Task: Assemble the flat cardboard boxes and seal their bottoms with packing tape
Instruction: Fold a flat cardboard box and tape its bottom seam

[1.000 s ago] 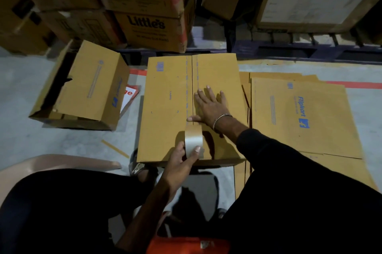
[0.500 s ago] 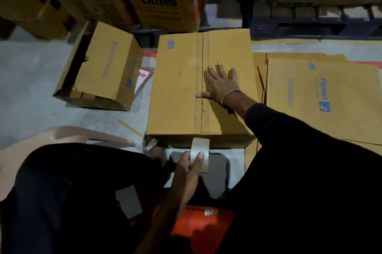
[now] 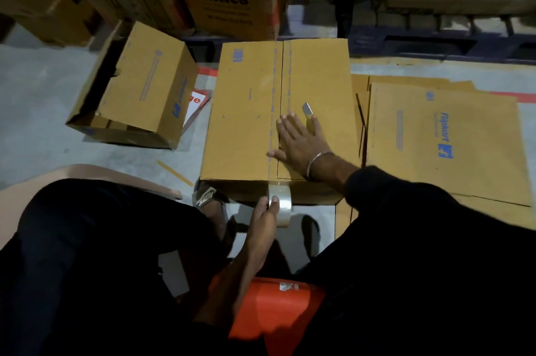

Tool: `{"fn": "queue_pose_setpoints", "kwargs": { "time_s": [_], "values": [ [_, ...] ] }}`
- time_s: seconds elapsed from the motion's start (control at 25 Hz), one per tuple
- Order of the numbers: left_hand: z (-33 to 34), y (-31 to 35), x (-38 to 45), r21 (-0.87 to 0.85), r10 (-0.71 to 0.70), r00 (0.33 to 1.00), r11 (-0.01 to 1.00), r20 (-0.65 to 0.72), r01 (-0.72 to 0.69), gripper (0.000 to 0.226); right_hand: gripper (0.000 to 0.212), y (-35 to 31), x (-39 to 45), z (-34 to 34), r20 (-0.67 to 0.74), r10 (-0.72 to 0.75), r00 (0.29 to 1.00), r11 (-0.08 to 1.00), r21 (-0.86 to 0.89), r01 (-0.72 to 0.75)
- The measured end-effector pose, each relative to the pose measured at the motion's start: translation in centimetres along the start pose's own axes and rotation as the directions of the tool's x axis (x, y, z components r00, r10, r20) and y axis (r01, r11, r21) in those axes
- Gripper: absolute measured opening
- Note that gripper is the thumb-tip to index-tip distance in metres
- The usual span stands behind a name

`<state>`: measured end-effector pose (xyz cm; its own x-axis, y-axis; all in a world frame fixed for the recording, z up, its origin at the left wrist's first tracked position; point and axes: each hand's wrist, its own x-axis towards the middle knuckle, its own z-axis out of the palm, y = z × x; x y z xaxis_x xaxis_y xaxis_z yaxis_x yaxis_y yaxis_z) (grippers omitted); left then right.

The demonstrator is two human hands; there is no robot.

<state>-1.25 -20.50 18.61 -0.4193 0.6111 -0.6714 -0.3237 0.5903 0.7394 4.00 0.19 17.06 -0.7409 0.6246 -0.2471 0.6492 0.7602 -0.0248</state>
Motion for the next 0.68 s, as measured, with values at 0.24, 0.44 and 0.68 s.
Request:
{"fn": "queue_pose_setpoints", "kwargs": {
  "time_s": [0.24,0.44,0.68],
  "values": [
    [0.4,0.6,2.4,-0.081,-0.058,0.997,0.995,-0.046,0.054,0.041,0.09,-2.1,-4.2,1.8,0.027,-0.066,0.997,0.997,0.033,0.065],
    [1.0,0.6,2.9,-0.08,0.032,0.999,0.996,-0.025,-0.034,0.025,0.084,-1.1,-4.1,1.6,0.065,-0.113,0.991,0.993,0.04,0.111],
    [1.4,-0.9,3.3,0.103,0.018,0.999,0.995,-0.045,-0.013,0.066,0.101,-0.9,-3.2,1.2,0.131,-0.059,0.99,0.996,0.081,0.048]
  ]
}}
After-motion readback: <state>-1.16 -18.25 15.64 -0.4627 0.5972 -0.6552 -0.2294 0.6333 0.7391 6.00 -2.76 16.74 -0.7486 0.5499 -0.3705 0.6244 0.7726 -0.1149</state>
